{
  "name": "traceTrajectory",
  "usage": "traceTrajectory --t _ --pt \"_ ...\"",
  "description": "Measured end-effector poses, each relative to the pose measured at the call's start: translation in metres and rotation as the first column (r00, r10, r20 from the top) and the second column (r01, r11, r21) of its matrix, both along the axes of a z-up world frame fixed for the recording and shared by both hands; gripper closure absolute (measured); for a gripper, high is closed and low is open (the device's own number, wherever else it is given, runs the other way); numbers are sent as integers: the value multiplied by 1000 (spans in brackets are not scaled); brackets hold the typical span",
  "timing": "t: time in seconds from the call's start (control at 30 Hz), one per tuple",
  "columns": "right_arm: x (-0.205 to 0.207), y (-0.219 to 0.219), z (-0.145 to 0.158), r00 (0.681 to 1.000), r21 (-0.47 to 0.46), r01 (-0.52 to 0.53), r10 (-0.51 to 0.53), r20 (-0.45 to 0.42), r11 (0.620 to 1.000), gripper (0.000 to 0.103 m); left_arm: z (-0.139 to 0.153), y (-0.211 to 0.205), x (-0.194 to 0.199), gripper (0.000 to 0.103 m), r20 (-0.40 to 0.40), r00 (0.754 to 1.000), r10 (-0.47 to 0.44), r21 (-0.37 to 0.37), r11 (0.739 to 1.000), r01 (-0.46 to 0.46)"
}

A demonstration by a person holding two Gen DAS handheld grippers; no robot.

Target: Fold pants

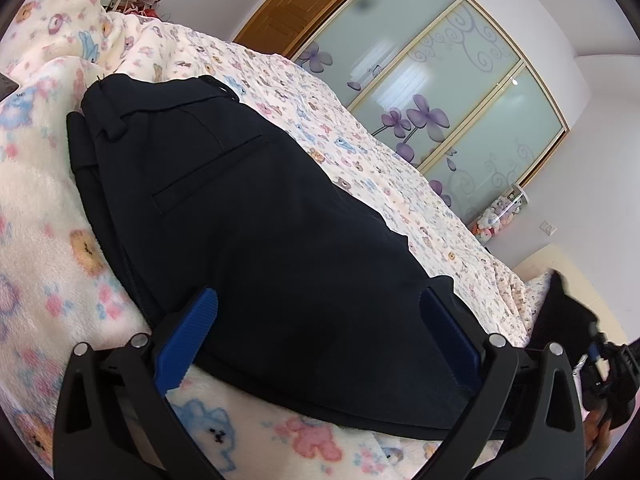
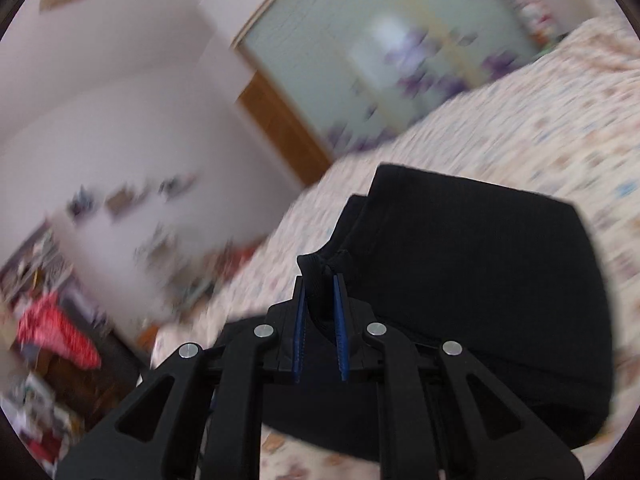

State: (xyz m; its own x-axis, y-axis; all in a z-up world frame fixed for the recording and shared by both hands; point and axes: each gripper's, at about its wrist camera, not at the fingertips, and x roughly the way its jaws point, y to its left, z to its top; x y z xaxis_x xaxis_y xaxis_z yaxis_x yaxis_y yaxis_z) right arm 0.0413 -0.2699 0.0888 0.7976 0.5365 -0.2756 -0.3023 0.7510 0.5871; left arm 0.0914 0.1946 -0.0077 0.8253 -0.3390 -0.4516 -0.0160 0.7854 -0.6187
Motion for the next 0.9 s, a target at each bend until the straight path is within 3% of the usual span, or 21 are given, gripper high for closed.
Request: traceTrajectory --t 0.1,0.17,0.37,0.47,0.57,0.6,0.7,0.77,0.8,0.9 --pt "20 53 -38 991 -59 -66 58 -117 996 89 1 1 -2 2 1 1000 -1 0 1000 1" --pt "30 65 -57 984 -57 -62 52 -171 996 89 1 1 -2 2 2 1000 -2 -2 1000 2" --pt "25 71 -52 994 31 -33 36 -106 999 89 0 1 -3 2 0 1000 0 1 1000 0" --pt "30 105 -60 984 -105 -88 71 -162 990 89 0 1 -2 2 -4 1000 3 8 1000 -3" --pt "40 127 -91 940 -207 -171 97 -326 963 87 -1 3 -2 2 -2 1000 1 4 1000 -1" --pt "41 128 -95 934 -220 -181 98 -342 959 87 -1 3 -2 2 -1 1000 0 2 1000 0" --pt "30 131 -92 931 -283 -210 103 -351 936 78 -1 3 -2 2 1 1000 -3 -1 1000 3" --pt "21 133 -87 929 -288 -243 137 -344 926 49 -1 3 -2 2 0 1000 -3 0 1000 3" --pt "19 135 -84 930 -281 -250 150 -335 926 42 -2 3 -2 2 1 1000 -3 0 1000 3" --pt "4 135 -70 961 -289 -230 170 -216 929 38 -1 3 -2 2 1 1000 -4 -2 1000 4"
